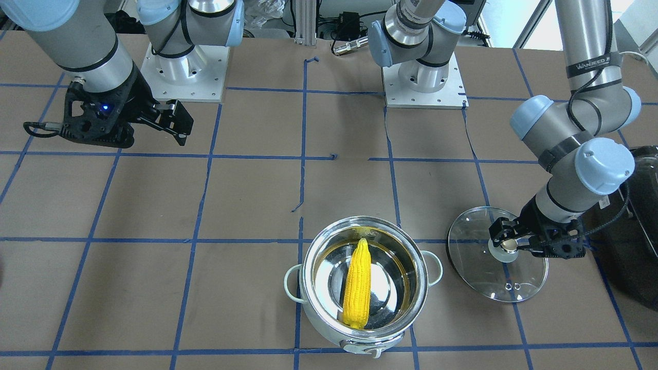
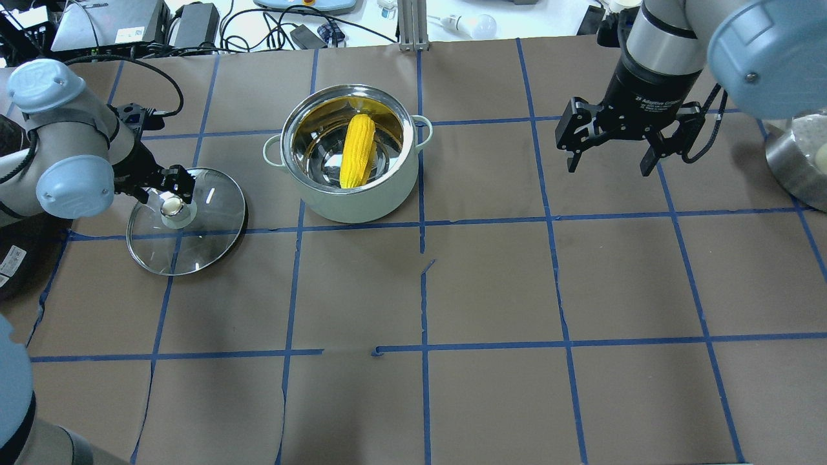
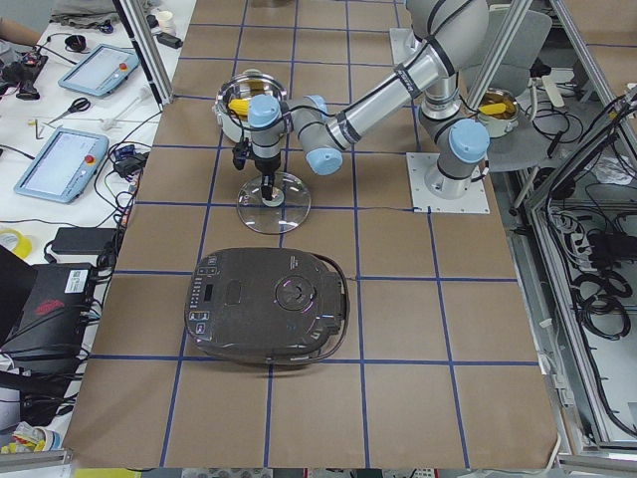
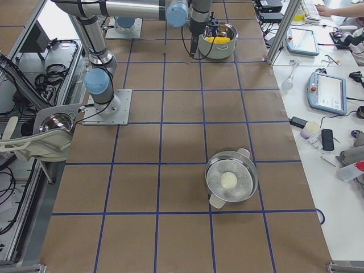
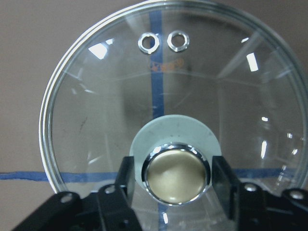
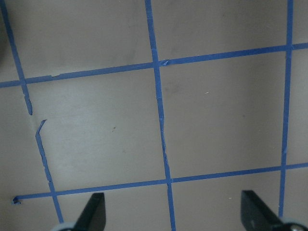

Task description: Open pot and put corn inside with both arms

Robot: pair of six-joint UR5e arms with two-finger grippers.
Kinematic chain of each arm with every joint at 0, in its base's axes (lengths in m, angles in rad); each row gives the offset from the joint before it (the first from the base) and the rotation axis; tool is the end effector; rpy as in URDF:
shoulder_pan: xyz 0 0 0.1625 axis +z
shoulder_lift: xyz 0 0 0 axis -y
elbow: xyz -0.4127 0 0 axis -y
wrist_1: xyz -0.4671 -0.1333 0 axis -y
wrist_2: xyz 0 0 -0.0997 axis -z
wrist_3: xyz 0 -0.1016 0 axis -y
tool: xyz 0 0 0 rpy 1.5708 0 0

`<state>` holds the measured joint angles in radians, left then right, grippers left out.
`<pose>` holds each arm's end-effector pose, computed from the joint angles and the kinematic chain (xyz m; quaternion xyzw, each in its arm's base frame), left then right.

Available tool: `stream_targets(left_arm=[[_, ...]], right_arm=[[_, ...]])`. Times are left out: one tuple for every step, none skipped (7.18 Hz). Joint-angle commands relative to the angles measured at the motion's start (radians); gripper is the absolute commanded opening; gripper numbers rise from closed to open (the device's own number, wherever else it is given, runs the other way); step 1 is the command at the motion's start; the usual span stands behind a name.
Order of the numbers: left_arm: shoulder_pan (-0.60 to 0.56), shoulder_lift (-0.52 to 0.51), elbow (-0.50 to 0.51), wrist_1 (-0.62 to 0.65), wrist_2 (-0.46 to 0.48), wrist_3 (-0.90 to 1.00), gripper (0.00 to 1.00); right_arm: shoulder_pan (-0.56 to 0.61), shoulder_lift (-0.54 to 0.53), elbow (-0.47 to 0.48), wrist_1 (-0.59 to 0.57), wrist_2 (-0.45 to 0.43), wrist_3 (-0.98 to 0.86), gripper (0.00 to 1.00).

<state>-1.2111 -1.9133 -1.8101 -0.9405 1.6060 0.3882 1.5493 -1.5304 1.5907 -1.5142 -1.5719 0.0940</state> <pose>0.1015 -0.6385 0.1980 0.0138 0.9995 -0.0161 0.0252 0.1209 -0.5728 0.4342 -0.0576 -0.9966 -0.0584 0.0027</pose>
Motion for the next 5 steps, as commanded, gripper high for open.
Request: stream_targets(left_arm=[[-0.022, 0.075, 0.108, -0.224, 0.003, -0.006, 1.00], [-0.034, 0.118, 0.209, -0.380, 0.003, -0.009, 1.00], [-0.068, 0.153, 0.288, -0.502, 0.000, -0.067, 1.00], [-0.132, 0.198, 0.308, -0.517, -0.003, -0.131, 1.00], [-0.189, 0.251, 0.302, -0.523, -0.011, -0.165, 1.00]], right_arm=[[0.002, -0.001, 0.000, -0.010, -0.027, 0.004, 1.00], [0.003, -0.001, -0.001, -0.014, -0.027, -0.003, 1.00], [0.003, -0.002, -0.003, -0.015, -0.019, 0.000, 1.00], [0.003, -0.001, -0.011, -0.017, -0.016, 0.007, 1.00], [0.003, -0.001, -0.014, -0.018, -0.016, 0.009, 1.00]])
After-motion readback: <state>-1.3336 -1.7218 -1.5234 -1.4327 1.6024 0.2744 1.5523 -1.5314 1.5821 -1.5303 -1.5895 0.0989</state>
